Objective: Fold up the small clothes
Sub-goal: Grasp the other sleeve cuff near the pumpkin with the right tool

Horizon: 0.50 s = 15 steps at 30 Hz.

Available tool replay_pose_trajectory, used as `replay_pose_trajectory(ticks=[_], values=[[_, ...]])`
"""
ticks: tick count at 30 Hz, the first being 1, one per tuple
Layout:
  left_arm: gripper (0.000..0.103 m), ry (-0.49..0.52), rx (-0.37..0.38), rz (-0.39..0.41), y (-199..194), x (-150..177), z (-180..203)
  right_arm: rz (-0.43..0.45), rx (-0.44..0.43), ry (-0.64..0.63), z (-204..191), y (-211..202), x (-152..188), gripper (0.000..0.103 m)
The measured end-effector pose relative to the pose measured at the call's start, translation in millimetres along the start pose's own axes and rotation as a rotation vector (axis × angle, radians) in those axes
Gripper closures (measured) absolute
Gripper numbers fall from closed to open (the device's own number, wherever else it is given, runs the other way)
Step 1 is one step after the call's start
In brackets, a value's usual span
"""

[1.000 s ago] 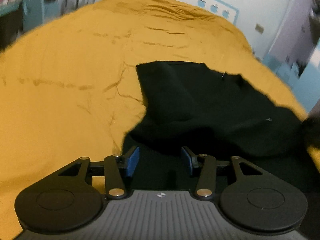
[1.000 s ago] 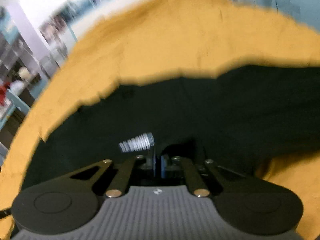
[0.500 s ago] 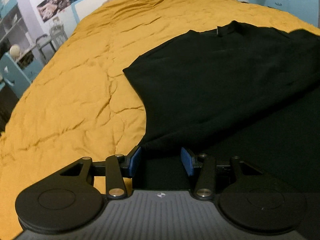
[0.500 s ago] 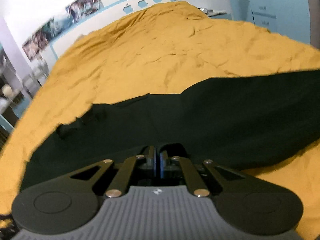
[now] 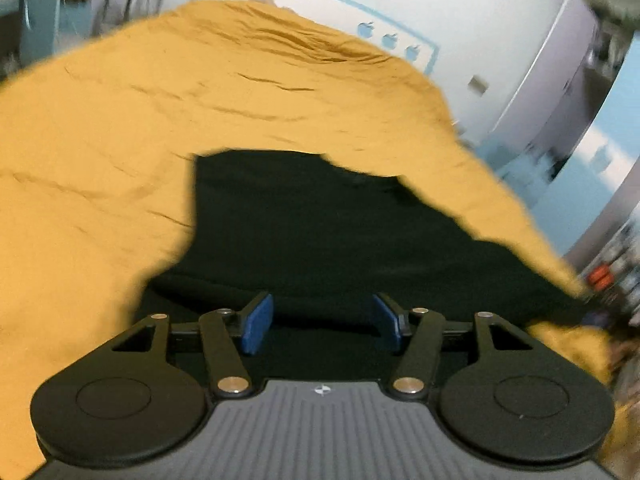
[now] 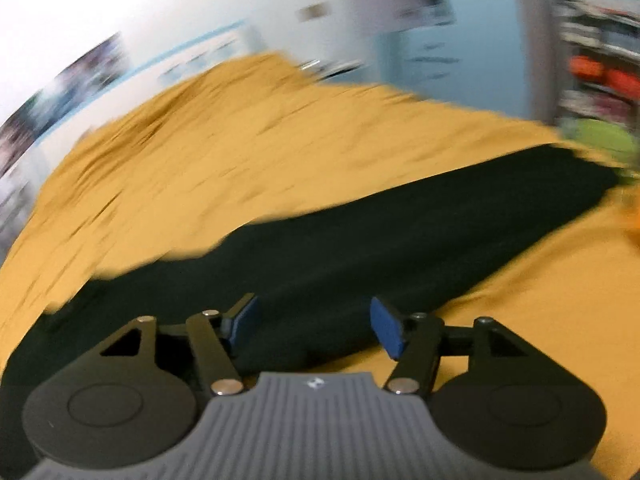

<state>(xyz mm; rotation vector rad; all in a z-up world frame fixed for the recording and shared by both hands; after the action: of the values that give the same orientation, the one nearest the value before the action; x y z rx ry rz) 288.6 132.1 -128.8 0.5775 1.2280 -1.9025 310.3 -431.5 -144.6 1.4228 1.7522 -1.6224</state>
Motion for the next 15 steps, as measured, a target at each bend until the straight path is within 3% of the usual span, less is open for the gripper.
replay_pose_trajectory(ticks=[2,6,10,15], values=[[0.035,-0.064,0.068,-0.006,8.5,2.9,21.8,0.033,0.067,0.112,47.3,-3.7,-15.5,0.039],[0.035,-0.087,0.143,-0.024,36.0,10.1,67.6,0.047,0.096,0.337,118.2,-0.3,-30.8,0.038],[0.035,-0.122,0.209,-0.08,65.7,19.2,100.3,0.053,0.143,0.433,154.3,26.4,-36.3,0.038],[0.035,-0.063,0.212,-0.134,85.9,27.3,123.9,0.088,0.195,0.52,178.5,61.9,-47.1,0.036]])
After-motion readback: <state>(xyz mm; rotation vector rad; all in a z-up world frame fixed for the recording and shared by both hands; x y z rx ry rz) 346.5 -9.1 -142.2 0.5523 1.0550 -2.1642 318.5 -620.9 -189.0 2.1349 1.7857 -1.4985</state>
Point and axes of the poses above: each gripper's, at about its wrist camera, not at the fingertips, and y roughly the way its jaws point, z to its right, x to its underside, the point moved 7 cm from there along y, roughly the way its jaws point, and after that the axes turned 5 degrees about z, right-handed, at the moved point
